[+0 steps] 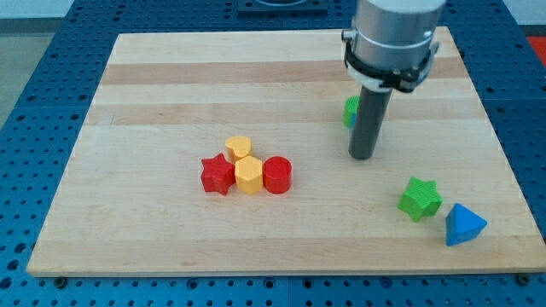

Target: Place the blue cube left to the green circle

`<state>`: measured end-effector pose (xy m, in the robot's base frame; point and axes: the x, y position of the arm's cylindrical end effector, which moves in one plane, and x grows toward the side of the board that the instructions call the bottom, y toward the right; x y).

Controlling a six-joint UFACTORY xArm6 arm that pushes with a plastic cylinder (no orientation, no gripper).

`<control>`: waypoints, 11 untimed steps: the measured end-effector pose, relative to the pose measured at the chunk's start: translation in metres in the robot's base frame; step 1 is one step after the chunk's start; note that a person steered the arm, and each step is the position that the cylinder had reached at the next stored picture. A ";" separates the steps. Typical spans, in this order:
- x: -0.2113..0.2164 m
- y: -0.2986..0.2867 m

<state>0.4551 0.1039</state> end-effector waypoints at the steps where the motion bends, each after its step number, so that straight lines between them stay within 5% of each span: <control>1: -0.040 0.000; 2: -0.089 0.000; 4: -0.071 0.026; 7: -0.109 0.038; 11: -0.127 -0.052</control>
